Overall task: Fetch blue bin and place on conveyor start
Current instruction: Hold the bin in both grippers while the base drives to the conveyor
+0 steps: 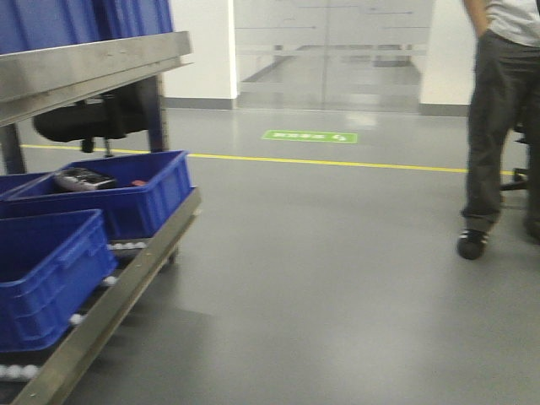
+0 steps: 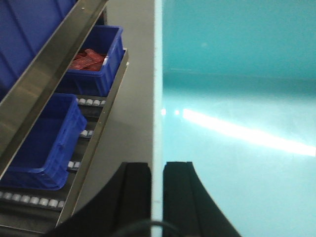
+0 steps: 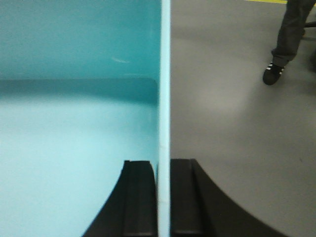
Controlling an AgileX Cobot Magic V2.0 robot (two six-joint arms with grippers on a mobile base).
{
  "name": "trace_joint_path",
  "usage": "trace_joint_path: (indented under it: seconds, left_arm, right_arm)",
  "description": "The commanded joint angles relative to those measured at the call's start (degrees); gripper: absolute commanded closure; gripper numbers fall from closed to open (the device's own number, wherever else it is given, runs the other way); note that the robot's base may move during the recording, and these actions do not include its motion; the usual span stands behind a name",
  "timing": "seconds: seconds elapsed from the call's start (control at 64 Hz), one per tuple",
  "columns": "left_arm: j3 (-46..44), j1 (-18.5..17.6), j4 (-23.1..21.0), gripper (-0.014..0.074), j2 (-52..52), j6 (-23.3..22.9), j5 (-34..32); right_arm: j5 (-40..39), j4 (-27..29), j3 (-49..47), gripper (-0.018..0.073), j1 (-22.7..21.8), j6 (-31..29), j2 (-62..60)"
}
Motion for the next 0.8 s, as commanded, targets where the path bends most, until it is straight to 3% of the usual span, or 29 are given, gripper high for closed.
trace_joint_path:
  seconds: [0.0, 0.781]
  left_arm:
    - [-0.76, -0.38, 1.21, 0.0708, -0.83, 0.16, -2.14]
    - [-0.76, -0.38, 1.21, 0.0708, -0.83, 0.16, -2.37]
  right_arm:
    - [-1.54, -1.37, -0.56, 0.072, -0.03, -0.62, -0.58]
    - [-1.62, -1.37, -0.56, 0.072, -0.03, -0.62, -0.58]
